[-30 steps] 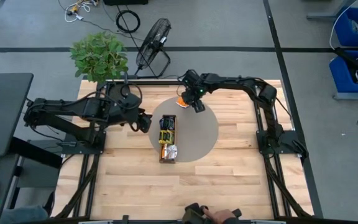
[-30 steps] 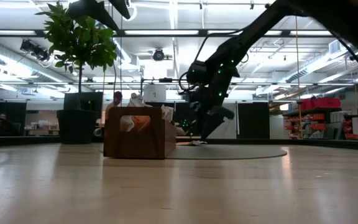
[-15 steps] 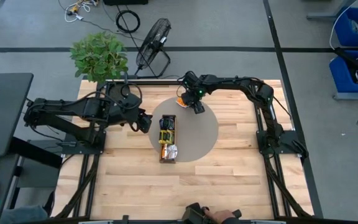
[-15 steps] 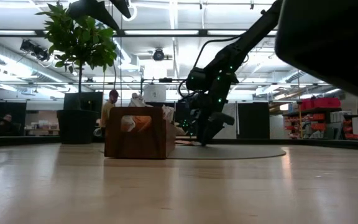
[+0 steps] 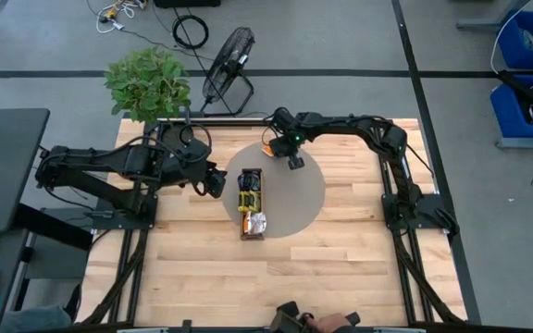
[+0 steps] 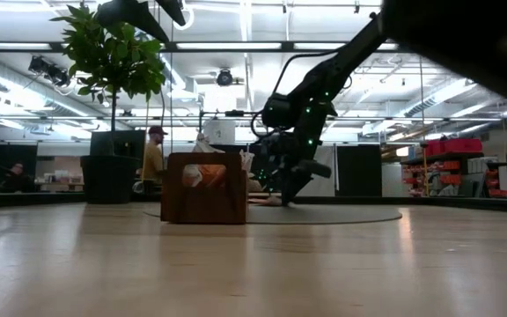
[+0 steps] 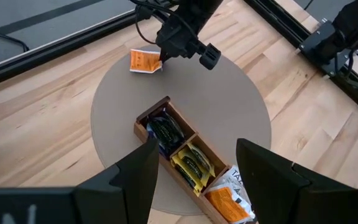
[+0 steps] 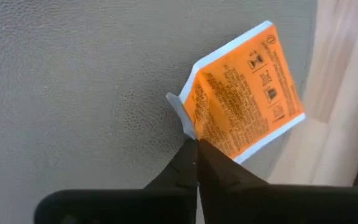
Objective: Pick & Place Tea
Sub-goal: Put the white tea bag into the bottom section of the wooden organizer
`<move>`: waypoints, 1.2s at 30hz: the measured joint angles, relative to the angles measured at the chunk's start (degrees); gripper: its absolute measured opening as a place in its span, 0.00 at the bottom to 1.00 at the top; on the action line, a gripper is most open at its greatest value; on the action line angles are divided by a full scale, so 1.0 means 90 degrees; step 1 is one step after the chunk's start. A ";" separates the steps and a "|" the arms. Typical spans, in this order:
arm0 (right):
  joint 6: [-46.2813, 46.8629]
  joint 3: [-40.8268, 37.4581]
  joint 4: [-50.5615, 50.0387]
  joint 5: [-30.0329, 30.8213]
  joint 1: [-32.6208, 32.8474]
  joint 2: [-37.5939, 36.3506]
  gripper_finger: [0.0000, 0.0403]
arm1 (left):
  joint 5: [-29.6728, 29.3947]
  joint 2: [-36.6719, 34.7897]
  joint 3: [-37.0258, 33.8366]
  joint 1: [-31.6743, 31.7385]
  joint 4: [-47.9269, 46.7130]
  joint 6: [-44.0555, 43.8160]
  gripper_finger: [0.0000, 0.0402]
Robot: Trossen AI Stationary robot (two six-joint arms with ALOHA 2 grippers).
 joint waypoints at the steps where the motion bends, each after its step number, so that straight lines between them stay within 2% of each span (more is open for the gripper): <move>1: 0.0002 -0.0002 -0.0006 0.0013 0.0003 -0.0017 0.01 | 0.0000 0.0001 0.0000 0.0000 0.0000 0.0004 0.55; 9: 0.0194 -0.0011 -0.0088 0.0345 0.0066 -0.0357 0.01 | 0.0000 0.0000 0.0000 -0.0009 -0.0002 0.0040 0.55; 17: 0.1488 -0.0011 -0.0515 0.0250 0.0350 -0.1426 0.00 | 0.0154 -0.0001 0.0000 -0.0016 0.0017 0.1046 0.55; 20: 0.2070 -0.0011 -0.0863 -0.0013 0.0521 -0.1990 0.00 | 0.0151 0.0000 0.0000 -0.0024 0.0147 0.1884 0.55; 23: 0.2838 -0.0011 -0.1235 -0.0396 0.0706 -0.2515 0.00 | 0.0162 0.0000 0.0000 -0.0024 0.0543 0.3164 0.55; 27: 0.4097 -0.0006 -0.1514 -0.1041 0.1015 -0.3031 0.00 | 0.0203 0.0002 0.0000 -0.0027 0.1520 0.5247 0.55; 30: 0.5172 -0.0006 -0.1506 -0.1620 0.1258 -0.3266 0.00 | 0.0575 0.0001 0.0000 -0.0027 0.2308 0.6516 0.55; 33: 0.6273 -0.0006 -0.1292 -0.2233 0.1501 -0.3416 0.00 | 0.0888 0.0090 0.0012 -0.0027 0.2885 0.7118 0.55; 36: 0.7113 -0.0006 -0.0865 -0.2691 0.1768 -0.3508 0.00 | 0.1333 0.0224 0.0012 -0.0027 0.3024 0.7256 0.55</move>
